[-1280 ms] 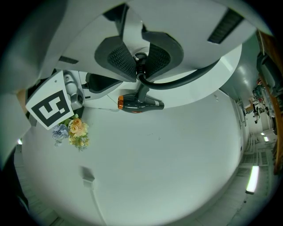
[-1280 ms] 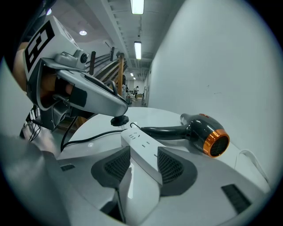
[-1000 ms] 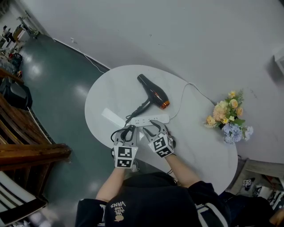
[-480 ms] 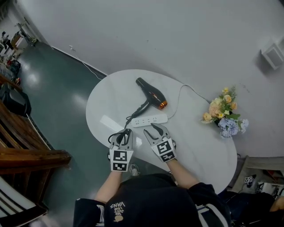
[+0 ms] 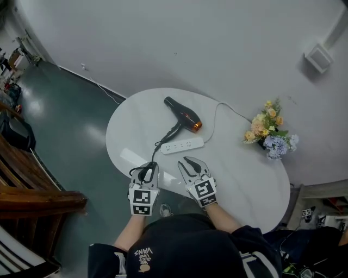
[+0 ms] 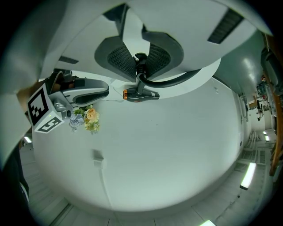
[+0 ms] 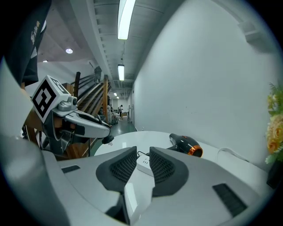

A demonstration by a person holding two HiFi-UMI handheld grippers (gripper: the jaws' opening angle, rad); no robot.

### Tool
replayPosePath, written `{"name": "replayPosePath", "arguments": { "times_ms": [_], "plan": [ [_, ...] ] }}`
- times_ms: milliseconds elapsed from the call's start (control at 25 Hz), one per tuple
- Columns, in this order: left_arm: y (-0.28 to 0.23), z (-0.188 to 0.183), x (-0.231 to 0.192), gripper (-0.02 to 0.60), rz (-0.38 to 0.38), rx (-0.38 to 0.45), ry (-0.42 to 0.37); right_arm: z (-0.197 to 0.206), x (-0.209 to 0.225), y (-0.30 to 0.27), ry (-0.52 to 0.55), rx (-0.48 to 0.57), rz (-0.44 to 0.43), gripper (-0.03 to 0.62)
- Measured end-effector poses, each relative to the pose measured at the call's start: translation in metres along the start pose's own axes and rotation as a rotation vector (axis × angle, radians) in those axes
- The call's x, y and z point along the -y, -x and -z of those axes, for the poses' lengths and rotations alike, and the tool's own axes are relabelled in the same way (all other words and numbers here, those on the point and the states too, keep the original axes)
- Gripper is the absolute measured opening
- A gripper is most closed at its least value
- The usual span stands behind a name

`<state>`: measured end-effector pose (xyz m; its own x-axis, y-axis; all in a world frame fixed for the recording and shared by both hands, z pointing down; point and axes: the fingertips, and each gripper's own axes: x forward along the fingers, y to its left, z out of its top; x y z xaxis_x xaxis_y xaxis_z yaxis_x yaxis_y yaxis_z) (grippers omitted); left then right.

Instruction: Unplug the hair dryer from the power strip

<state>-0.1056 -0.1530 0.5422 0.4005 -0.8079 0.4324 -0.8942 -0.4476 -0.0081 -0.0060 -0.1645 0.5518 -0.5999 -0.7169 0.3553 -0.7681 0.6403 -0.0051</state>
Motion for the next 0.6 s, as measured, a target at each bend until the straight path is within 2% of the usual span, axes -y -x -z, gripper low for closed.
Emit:
{"name": "replayPosePath", "arguments": {
  "times_ms": [600],
  "plan": [
    [0.067,-0.004,0.008,0.077,0.077,0.1,-0.053,-0.029,-0.049,0.057,-0.03,0.117,0.08,0.069]
  ]
}}
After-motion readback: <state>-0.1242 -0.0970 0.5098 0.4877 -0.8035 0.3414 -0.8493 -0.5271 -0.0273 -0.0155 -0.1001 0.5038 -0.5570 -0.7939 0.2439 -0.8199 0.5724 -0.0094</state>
